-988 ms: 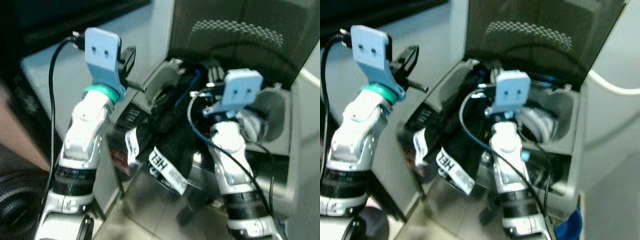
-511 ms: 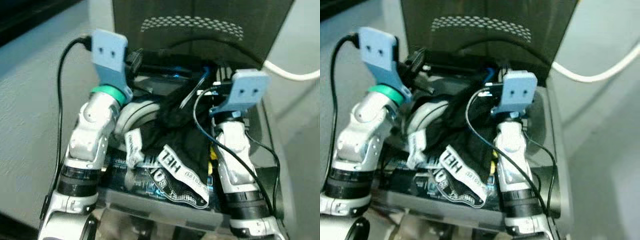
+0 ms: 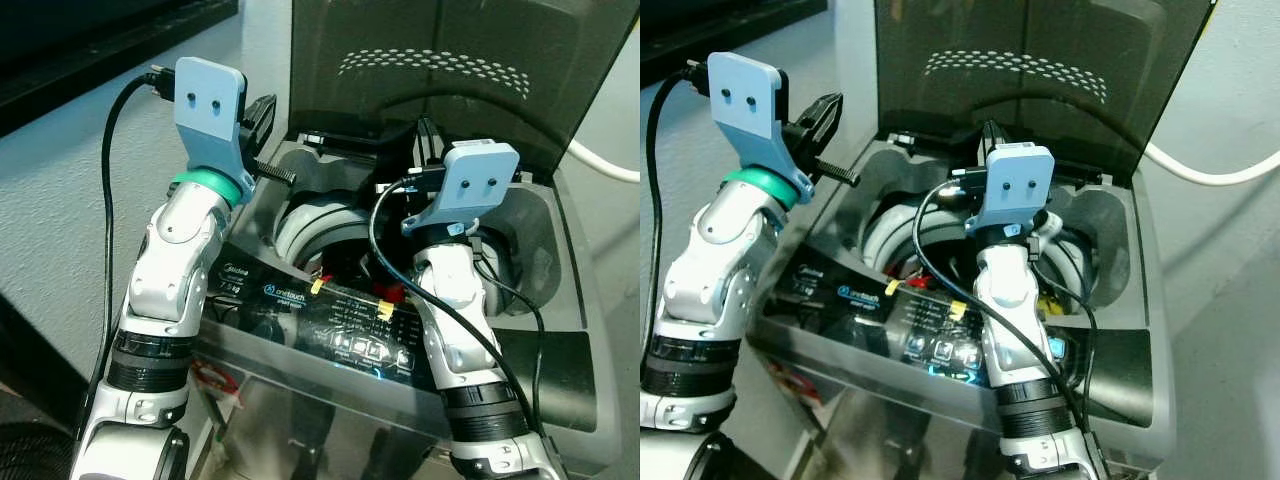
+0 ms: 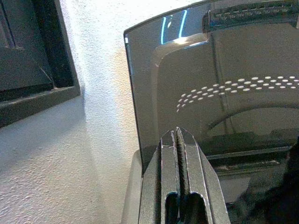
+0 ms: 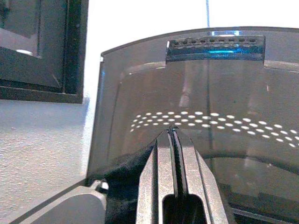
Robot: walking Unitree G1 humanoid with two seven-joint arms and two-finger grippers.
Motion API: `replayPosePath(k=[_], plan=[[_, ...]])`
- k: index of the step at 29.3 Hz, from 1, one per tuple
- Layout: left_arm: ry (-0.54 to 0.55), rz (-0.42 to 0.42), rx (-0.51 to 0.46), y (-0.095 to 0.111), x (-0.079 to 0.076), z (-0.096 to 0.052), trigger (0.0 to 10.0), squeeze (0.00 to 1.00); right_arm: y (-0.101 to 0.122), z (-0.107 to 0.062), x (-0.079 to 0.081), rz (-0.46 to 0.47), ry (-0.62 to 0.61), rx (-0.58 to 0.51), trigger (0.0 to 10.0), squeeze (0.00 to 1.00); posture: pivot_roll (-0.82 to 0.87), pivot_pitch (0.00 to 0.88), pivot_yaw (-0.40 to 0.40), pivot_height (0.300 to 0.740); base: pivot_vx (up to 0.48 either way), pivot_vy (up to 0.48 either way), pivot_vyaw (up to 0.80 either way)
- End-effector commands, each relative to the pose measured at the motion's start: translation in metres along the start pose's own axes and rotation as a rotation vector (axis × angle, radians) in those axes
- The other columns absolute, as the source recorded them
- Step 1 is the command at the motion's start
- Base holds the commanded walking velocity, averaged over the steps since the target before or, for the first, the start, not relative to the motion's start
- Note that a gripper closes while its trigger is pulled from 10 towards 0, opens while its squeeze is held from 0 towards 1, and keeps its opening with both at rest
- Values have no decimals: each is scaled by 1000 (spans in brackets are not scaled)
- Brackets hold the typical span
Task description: Clothes washing
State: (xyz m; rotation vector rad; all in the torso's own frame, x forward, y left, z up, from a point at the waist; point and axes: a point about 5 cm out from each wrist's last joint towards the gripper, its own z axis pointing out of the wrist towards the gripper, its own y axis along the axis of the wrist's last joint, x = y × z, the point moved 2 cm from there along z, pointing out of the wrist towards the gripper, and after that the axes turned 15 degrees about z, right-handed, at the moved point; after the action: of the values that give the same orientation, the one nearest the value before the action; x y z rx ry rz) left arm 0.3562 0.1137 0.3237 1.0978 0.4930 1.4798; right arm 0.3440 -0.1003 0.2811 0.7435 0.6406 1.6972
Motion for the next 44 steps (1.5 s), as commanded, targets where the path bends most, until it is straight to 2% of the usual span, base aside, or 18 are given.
replayPosePath(k=[1, 40, 44], plan=[[-3, -6, -6, 2, 0, 0, 10000, 0, 3, 2, 1, 0, 9, -15, 10000, 0, 133, 0, 66, 740, 0, 0, 0], [13, -33, 45, -5, -1, -1, 10000, 0, 0, 0, 2, 0, 20, 0, 10000, 0, 134, 0, 57, 740, 0, 0, 0], [13, -36, 51, -6, -1, -2, 10000, 0, -1, 0, 3, 1, 24, 2, 10000, 0, 133, 0, 57, 740, 0, 345, 0]])
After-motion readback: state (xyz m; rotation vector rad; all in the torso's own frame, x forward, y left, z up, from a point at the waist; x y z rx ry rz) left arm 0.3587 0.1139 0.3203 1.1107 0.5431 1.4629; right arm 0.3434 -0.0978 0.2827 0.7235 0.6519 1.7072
